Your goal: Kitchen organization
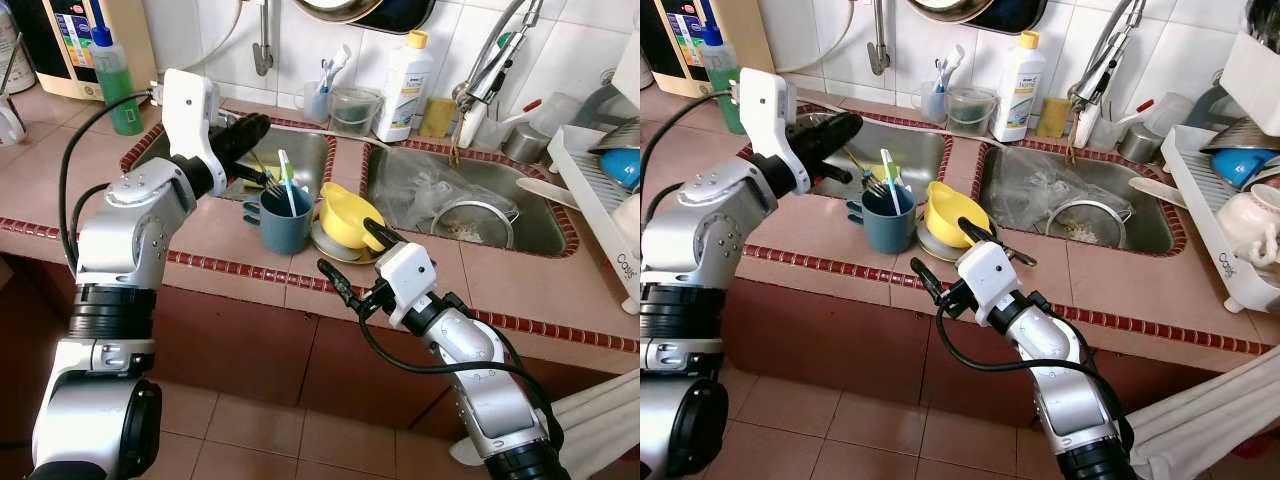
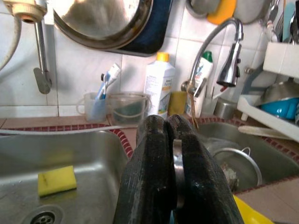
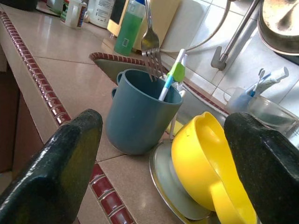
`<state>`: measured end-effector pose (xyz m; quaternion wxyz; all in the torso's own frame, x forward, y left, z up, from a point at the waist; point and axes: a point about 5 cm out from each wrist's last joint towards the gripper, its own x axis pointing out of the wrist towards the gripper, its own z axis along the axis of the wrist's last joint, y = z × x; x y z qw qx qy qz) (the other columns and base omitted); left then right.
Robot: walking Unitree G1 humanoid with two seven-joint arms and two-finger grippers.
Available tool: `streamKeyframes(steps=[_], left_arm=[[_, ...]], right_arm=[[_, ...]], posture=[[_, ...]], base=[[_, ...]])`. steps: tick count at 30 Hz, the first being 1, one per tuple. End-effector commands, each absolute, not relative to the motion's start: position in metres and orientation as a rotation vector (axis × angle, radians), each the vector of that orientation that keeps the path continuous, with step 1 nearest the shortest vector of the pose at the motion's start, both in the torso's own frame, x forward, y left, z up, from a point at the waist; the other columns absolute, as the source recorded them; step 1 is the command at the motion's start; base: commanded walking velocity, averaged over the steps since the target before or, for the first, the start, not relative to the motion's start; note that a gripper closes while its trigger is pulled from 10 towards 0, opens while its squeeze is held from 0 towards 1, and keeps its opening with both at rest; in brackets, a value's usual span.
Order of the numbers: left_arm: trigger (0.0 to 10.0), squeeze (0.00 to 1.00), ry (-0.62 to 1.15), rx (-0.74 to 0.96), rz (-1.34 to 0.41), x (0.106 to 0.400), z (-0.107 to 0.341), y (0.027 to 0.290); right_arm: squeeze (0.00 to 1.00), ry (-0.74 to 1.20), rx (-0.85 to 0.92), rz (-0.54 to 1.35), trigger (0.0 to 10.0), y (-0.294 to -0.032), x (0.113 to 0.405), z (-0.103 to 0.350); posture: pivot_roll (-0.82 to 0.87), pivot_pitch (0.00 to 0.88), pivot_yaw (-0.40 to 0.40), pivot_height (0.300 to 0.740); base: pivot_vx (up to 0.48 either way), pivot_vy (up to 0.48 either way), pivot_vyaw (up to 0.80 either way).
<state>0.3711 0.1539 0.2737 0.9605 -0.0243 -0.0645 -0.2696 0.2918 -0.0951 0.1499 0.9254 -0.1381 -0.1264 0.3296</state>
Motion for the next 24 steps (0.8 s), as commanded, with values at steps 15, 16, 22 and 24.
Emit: streamKeyframes(steps=[15,16,22,24], left_arm=[[10.0,0.0,-0.236,-0.118,-0.342,0.376,0.283,0.184],[10.0,0.0,-0.243,-0.096,-0.327,0.376,0.28,0.186],[10.0,0.0,-0.273,-0.103,-0.264,0.371,0.252,0.187],[10.0,0.0,-0.272,-0.119,-0.254,0.369,0.246,0.187]], right_arm=[[0.0,-0.314,-0.264,0.567,10.0,-0.106,0.301,0.163],[0.0,-0.32,-0.258,0.55,10.0,-0.108,0.302,0.165],[0.0,-0.308,-0.249,0.363,10.0,-0.13,0.314,0.168],[0.0,-0.312,-0.234,0.348,10.0,-0.132,0.315,0.169]], posture=[[-0.08,0.0,-0.057,0.74],[-0.08,0.0,-0.057,0.74],[-0.08,0.0,-0.063,0.74],[-0.09,0.0,-0.065,0.74]], base=[[0.0,0.0,0.0],[0.0,0.0,0.0],[0.0,0.0,0.0],[0.0,0.0,0.0]])
